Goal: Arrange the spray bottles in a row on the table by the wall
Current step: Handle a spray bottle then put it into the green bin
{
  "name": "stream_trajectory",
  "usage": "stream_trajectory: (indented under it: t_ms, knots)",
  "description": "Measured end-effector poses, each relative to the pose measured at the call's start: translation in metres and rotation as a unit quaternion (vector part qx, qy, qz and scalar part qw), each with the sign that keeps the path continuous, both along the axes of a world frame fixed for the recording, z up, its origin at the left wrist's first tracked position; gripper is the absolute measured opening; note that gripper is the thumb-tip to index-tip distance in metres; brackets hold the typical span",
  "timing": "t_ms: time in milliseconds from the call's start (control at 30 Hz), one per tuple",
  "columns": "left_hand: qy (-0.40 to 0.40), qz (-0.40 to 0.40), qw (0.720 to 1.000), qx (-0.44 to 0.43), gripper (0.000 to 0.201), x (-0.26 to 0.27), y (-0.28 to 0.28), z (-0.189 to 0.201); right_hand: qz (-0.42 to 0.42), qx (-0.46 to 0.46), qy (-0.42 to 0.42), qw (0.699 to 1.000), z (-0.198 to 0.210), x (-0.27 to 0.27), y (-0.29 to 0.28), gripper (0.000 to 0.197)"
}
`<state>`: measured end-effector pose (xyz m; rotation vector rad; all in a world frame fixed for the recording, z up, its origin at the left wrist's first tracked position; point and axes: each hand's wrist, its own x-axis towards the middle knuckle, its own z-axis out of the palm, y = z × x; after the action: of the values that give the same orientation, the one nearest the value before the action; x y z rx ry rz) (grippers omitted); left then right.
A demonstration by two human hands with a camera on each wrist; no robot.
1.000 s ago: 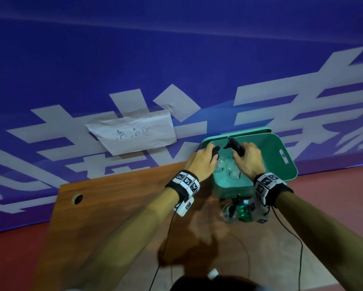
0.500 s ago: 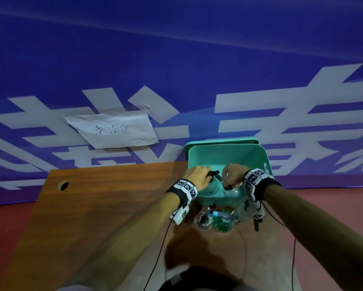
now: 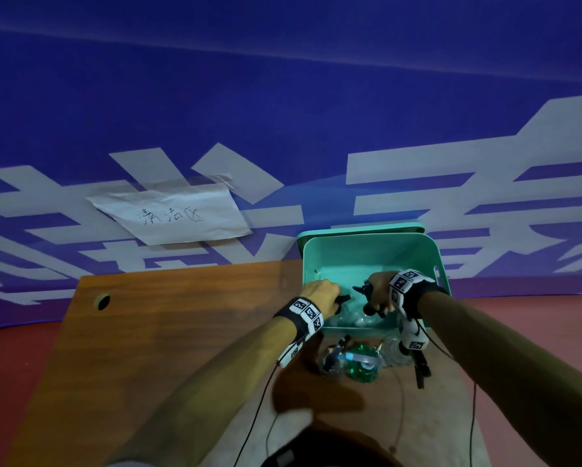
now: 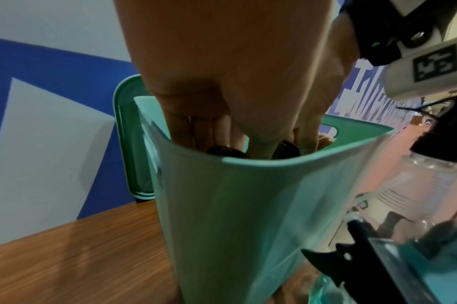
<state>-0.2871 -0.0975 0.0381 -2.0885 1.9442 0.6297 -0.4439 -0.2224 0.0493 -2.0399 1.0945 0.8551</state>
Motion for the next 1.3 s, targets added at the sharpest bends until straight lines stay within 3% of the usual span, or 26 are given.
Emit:
stream_trajectory:
  t_ms: [167,367,500,967,1133,1300]
  knots:
    - [-0.003,-0.011,1.0,0.013,0.021,-0.003,0.0,-0.007,0.002,0.011,0.002,1.0,-0.048,-0.001,-0.014,0.03]
    - [-0.015,-0.019,1.0,0.02,0.024,-0.008,-0.002,-0.012,0.013,0.044,-0.025,0.999,-0.008,0.002,0.0,0.045]
    - [-0.035,-0.031,0.999,0.029,0.032,-0.009,-0.002,-0.012,0.005,0.095,-0.015,0.995,-0.004,0.001,0.002,0.044]
    - [-0.033,-0.016,0.999,0.014,0.028,-0.008,0.008,-0.004,-0.047,0.098,-0.025,0.994,0.003,0.003,0.004,0.044]
    - [-0.015,-0.01,0.998,-0.054,0.037,-0.007,0.024,0.006,-0.05,0.045,-0.047,0.997,0.014,-0.002,0.007,0.038]
    - [-0.002,-0.012,0.987,-0.16,0.047,-0.006,0.047,0.019,-0.054,-0.064,-0.09,0.992,0.039,0.0,0.019,0.036]
